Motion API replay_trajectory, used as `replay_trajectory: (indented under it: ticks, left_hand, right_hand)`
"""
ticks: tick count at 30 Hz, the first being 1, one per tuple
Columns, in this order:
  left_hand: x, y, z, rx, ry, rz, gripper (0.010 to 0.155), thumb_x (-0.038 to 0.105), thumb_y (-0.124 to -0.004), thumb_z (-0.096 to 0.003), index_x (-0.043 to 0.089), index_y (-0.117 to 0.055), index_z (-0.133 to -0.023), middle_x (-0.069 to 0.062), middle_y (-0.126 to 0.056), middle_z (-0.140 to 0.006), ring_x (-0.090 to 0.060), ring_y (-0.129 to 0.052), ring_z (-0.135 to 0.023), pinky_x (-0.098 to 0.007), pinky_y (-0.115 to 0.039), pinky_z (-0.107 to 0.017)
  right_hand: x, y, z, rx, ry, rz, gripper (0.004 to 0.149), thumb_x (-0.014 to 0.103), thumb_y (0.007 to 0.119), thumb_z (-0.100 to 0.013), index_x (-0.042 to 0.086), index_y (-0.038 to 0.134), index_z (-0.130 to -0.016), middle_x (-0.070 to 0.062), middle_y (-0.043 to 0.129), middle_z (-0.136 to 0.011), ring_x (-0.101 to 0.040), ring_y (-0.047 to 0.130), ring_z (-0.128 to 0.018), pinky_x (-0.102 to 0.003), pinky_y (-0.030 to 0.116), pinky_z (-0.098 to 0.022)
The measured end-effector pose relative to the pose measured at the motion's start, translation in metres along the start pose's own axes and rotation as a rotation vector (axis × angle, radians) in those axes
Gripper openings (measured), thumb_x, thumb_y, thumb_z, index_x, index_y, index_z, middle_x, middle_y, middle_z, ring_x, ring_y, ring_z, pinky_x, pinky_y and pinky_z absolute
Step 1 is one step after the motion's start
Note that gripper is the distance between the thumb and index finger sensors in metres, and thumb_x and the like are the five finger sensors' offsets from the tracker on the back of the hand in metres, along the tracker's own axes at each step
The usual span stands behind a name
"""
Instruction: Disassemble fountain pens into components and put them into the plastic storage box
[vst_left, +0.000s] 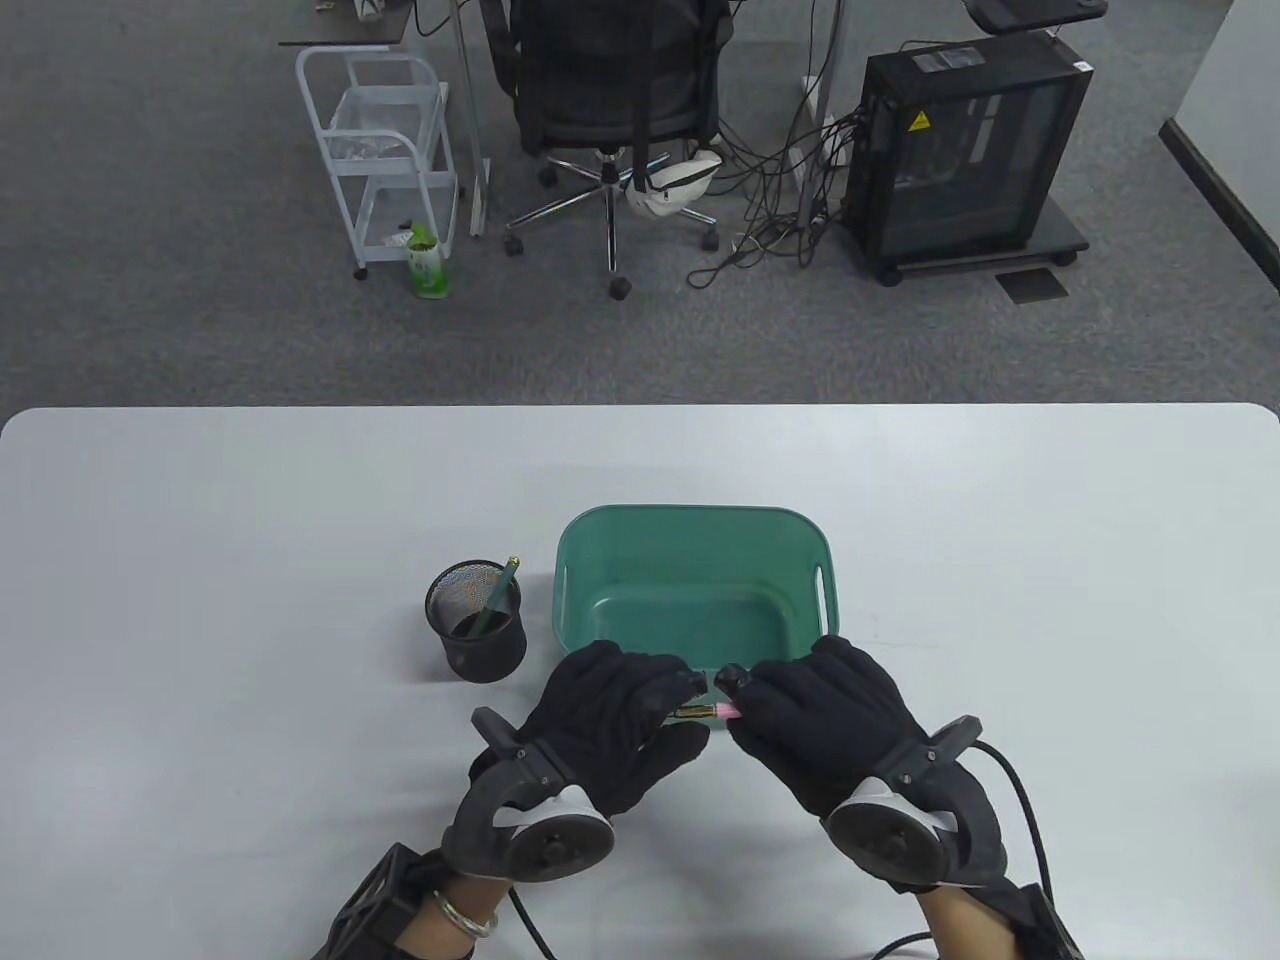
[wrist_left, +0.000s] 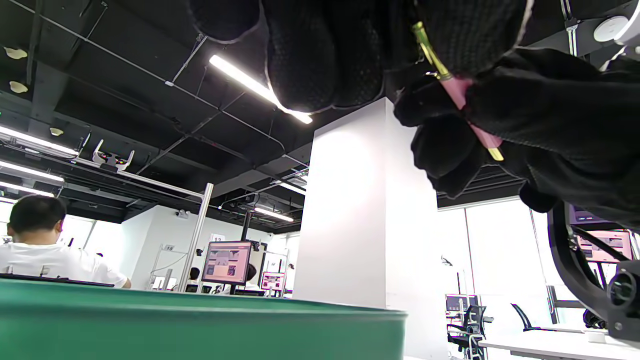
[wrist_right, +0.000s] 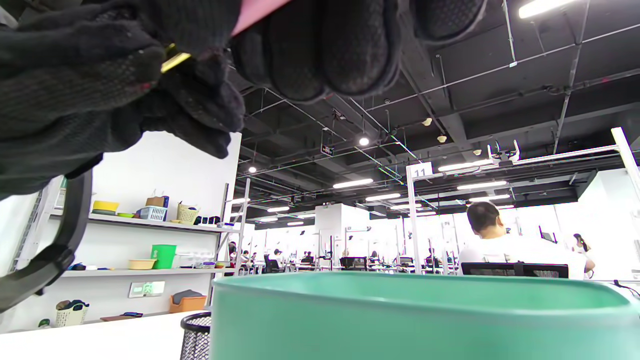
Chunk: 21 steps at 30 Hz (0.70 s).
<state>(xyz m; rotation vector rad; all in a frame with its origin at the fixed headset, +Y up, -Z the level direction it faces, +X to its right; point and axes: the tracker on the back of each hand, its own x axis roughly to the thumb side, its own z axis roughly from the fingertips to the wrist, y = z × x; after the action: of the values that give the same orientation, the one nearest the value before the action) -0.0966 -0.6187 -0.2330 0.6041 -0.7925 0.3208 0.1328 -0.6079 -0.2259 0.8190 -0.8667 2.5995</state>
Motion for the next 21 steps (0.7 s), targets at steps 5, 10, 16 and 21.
replay_trajectory:
  ticks: [5,10,16,21]
  left_hand:
    - [0.0002,0.0,0.0004,0.012,-0.003,0.003,0.044,0.047,-0.072,-0.0646,0.017,-0.074,-0.097,-0.004,-0.09,-0.093,-0.021,-0.092,-0.08,-0.049,-0.063,-0.077]
    - [-0.0002,-0.0003,0.0005,0.013,0.002,0.006,0.044,0.047,-0.07,-0.0646,0.016,-0.078,-0.094,-0.004,-0.093,-0.089,-0.021,-0.094,-0.076,-0.049,-0.065,-0.075]
    - [-0.0009,-0.0006,0.0006,0.01,0.005,0.012,0.045,0.048,-0.066,-0.0657,0.015,-0.081,-0.092,-0.005,-0.097,-0.084,-0.021,-0.097,-0.071,-0.048,-0.067,-0.073]
    - [-0.0022,-0.002,0.0008,0.01,0.006,0.026,0.048,0.048,-0.057,-0.067,0.014,-0.085,-0.087,-0.004,-0.1,-0.079,-0.021,-0.099,-0.067,-0.048,-0.069,-0.071]
  right_hand:
    - [-0.0003,0.0026,0.0001,0.007,-0.002,0.001,0.044,0.048,0.072,-0.055,0.032,0.083,-0.094,0.006,0.088,-0.085,-0.013,0.088,-0.073,-0.048,0.063,-0.075]
    - [-0.0001,0.0027,0.0005,0.008,-0.005,0.003,0.044,0.048,0.072,-0.055,0.032,0.083,-0.094,0.006,0.088,-0.085,-0.013,0.088,-0.073,-0.048,0.063,-0.075]
    - [0.0004,0.0028,0.0007,0.007,-0.007,0.004,0.044,0.048,0.072,-0.055,0.032,0.083,-0.094,0.006,0.087,-0.085,-0.013,0.088,-0.073,-0.048,0.063,-0.075]
    - [0.0011,0.0028,0.001,0.003,-0.01,-0.001,0.044,0.049,0.072,-0.055,0.033,0.083,-0.094,0.006,0.087,-0.085,-0.013,0.088,-0.073,-0.048,0.063,-0.075]
